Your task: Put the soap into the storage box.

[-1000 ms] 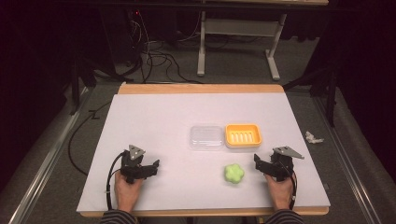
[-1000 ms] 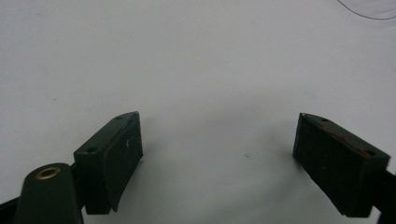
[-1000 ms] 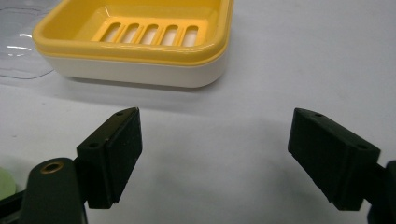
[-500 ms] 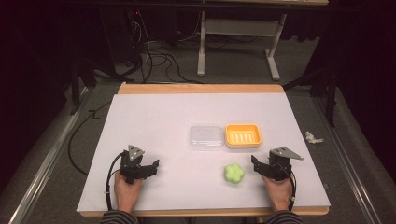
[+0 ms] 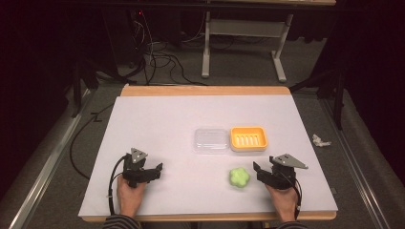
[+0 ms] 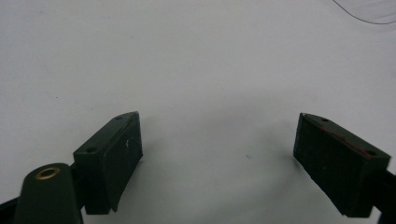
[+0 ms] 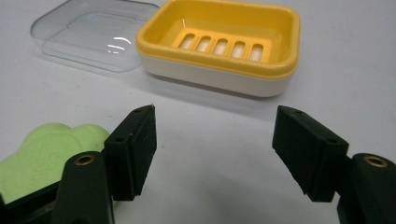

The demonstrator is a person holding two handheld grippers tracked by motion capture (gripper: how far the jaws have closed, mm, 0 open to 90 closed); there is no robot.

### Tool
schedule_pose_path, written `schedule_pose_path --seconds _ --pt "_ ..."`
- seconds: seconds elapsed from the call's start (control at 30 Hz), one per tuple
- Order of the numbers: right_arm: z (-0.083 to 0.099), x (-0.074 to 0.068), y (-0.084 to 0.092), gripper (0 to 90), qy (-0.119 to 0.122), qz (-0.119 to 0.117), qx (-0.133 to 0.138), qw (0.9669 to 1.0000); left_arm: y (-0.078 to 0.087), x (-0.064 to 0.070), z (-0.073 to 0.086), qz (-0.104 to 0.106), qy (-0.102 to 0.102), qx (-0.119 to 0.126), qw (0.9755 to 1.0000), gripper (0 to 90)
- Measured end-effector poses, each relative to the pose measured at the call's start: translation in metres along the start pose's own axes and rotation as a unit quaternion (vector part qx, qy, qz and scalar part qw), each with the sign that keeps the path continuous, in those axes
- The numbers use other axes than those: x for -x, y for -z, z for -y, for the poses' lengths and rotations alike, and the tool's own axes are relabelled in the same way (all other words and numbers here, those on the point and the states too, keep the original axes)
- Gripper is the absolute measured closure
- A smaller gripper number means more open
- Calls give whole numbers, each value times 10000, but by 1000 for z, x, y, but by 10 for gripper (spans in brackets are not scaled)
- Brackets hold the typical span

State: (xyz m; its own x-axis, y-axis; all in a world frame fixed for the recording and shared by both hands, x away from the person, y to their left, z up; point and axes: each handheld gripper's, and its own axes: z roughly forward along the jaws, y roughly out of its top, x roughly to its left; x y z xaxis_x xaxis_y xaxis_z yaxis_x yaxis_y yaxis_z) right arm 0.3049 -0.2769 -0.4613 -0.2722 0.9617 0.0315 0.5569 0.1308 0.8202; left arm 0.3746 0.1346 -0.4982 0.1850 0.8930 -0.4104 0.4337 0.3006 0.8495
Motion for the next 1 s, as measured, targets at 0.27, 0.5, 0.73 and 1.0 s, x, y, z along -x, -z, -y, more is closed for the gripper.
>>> schedule_pose_path --seconds 0.27,0.5,0.73,1.0 --pt "-3 -7 9 315 97 -190 41 9998 0 0 0 4 30 14 10000 161" --pt "-2 -18 13 289 147 -318 85 9993 0 0 0 -8 13 9 10000 160" --pt "-2 -28 16 274 209 -469 -40 9987 0 0 0 5 10 20 10000 160" --pt "-4 -42 16 256 437 -687 -151 9966 0 0 0 -24 -21 3 10000 161"
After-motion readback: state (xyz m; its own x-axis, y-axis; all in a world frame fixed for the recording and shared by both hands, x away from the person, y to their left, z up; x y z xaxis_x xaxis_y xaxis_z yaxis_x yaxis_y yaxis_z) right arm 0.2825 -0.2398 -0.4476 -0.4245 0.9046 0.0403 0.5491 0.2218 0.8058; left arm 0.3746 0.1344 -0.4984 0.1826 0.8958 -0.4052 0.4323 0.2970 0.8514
